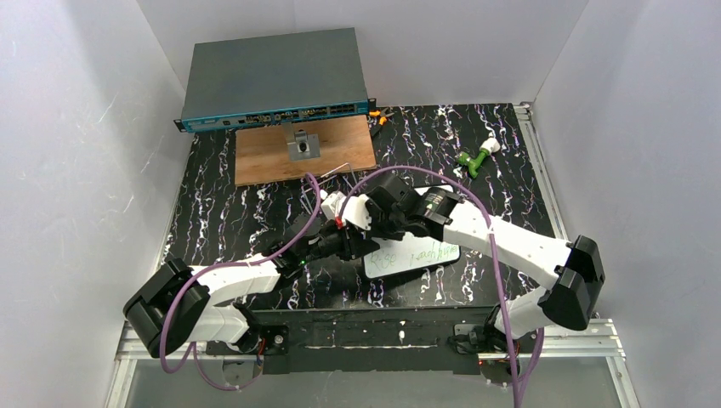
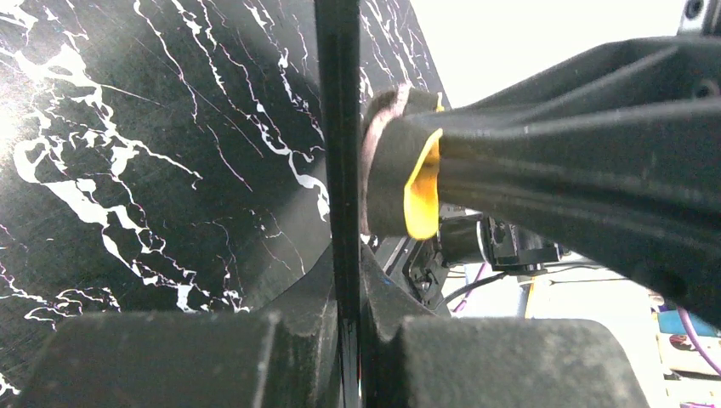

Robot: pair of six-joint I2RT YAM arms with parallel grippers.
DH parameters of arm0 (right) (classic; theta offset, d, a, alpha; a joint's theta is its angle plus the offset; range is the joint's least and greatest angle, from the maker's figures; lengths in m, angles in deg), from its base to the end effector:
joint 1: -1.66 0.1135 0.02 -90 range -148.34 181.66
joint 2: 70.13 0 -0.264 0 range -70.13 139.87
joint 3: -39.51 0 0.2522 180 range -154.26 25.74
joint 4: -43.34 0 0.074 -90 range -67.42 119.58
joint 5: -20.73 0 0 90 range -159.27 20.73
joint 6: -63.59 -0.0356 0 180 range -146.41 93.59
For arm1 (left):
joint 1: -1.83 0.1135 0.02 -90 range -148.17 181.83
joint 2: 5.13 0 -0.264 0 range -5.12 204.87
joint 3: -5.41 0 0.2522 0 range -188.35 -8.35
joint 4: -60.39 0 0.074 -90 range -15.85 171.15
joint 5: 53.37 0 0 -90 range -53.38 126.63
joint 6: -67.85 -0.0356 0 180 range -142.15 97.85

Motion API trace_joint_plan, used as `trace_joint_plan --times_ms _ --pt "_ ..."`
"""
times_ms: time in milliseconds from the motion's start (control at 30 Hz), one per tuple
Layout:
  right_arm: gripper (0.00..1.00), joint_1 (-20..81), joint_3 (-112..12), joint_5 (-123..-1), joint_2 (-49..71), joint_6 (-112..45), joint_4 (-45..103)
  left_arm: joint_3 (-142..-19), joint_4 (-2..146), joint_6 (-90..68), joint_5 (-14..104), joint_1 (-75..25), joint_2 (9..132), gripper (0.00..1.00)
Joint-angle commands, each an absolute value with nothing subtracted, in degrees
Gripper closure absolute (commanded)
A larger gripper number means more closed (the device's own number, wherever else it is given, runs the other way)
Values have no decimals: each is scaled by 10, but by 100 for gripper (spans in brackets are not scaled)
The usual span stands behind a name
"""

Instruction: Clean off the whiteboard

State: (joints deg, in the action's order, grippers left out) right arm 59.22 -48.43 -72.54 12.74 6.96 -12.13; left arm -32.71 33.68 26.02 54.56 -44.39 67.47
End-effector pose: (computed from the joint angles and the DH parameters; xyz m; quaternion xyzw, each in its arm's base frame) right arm 0.1671 0.2591 0.3133 -0.6636 0.6665 0.0447 0.3367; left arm 0.1691 -0.1923 0.2081 0.0898 0.7458 -0.5563 0.3552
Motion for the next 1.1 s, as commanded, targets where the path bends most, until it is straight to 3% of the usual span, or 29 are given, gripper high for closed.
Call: trace_joint_plan --times_ms 0,200,567,900,1067 --pt "99 634 -456 -749 128 95 -83 -339 324 230 549 -446 652 100" --pt "99 622 -388 -742 88 105 -70 -333 322 231 548 -441 646 100" --pt "99 473 -369 -679 48 66 -46 -330 315 230 555 -437 642 100" --pt "99 491 -372 -510 40 71 -113 -327 308 235 552 -437 645 100" --pt "99 501 -360 -496 41 77 -112 -327 303 240 551 -435 650 100"
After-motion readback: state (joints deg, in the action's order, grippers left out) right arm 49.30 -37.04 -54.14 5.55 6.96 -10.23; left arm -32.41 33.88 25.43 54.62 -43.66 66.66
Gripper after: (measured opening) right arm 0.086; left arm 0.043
